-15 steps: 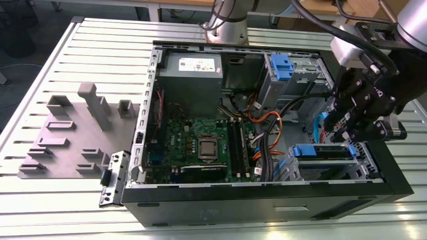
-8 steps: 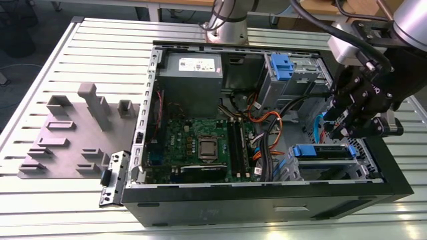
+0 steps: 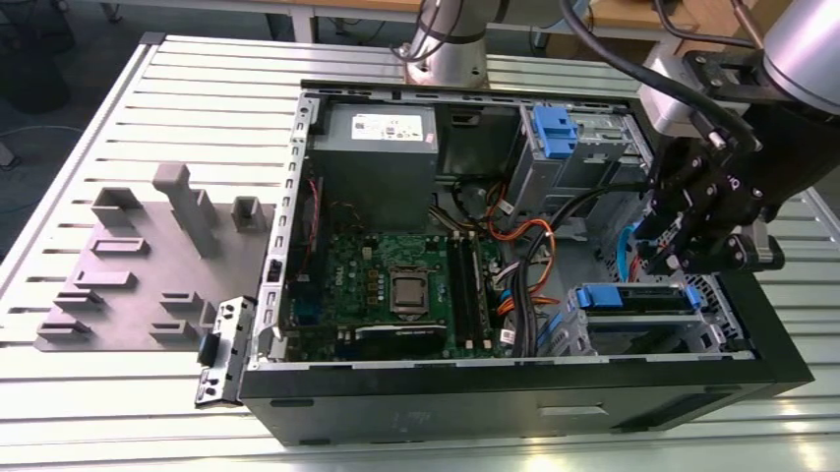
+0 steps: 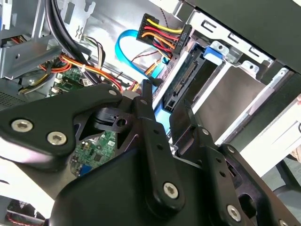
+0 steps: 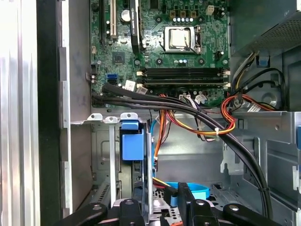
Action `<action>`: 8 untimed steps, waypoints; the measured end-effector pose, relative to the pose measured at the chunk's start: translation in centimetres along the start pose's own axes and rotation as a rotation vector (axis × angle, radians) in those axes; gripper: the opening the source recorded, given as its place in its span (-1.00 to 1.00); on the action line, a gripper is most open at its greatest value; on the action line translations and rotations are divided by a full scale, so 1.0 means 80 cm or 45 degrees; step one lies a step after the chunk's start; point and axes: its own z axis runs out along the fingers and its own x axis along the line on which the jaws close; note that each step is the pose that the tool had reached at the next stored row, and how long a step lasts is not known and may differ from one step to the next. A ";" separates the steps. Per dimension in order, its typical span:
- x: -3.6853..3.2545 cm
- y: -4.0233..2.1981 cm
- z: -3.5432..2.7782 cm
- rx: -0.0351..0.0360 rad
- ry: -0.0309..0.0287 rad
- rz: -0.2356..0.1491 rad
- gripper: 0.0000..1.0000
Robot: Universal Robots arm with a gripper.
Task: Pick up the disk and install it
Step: 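Insert the first disk wire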
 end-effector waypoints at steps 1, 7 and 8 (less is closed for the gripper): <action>-0.0001 0.0000 0.0013 0.0011 -0.0003 0.000 -0.15; -0.0002 -0.0003 0.0088 0.0061 -0.0010 0.002 -0.15; -0.0001 -0.0003 0.0096 0.0066 -0.0010 0.003 -0.15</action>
